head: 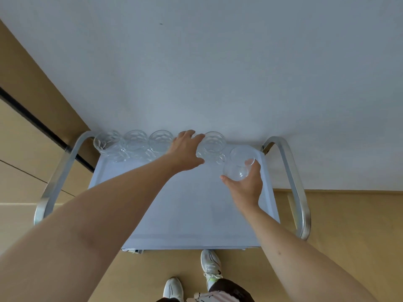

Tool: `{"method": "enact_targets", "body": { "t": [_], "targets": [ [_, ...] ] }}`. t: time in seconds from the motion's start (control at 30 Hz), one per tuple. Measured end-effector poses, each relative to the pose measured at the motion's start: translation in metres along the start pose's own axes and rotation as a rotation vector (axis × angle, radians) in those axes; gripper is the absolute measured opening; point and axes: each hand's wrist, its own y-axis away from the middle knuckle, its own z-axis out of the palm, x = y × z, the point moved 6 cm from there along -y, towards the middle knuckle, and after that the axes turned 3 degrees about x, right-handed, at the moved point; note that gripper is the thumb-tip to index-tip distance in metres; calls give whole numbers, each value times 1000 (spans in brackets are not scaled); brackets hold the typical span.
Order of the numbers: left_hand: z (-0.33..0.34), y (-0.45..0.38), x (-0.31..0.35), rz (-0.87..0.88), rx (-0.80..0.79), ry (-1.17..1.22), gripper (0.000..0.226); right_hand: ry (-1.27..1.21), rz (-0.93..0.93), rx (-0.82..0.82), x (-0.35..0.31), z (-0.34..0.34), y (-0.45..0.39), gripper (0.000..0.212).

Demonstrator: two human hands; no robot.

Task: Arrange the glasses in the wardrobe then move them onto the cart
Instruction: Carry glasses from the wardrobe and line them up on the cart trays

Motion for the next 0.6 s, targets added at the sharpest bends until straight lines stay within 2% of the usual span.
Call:
{"method": "enact_targets", "body": {
  "t": [0.3, 0.6],
  "targets": [
    [-11, 77, -18, 20, 14, -29, 83, 35, -62, 16, -36, -8, 56, 77],
    [-10, 144, -22, -47, 42, -40, 82, 41, -163, -52, -66, -24, 102, 85]
  ]
}}
